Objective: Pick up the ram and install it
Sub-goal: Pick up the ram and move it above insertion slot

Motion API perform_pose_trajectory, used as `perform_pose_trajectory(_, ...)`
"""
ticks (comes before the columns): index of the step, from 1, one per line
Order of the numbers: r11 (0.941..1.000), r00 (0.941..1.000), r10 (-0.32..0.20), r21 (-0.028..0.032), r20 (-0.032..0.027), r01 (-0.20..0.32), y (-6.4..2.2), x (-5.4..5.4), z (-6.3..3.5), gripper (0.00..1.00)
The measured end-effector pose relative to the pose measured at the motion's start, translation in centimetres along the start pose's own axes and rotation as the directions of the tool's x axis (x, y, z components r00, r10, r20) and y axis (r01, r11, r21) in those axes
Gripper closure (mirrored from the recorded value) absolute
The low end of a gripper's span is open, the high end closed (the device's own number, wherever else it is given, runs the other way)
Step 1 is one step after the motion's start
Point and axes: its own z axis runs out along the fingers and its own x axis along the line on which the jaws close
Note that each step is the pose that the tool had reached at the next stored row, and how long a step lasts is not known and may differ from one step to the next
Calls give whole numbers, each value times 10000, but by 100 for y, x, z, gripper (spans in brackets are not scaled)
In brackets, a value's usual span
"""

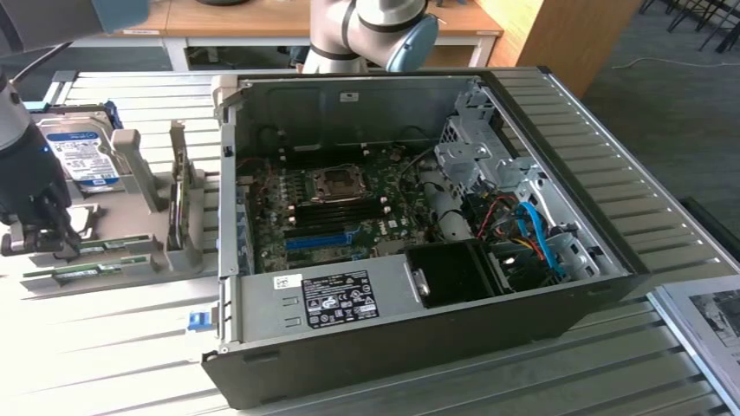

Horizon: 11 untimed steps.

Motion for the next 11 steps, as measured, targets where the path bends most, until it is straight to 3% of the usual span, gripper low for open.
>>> perform_pose_trajectory(11, 10000, 10000, 1, 0, 0, -1, -1, 5, 26, 76)
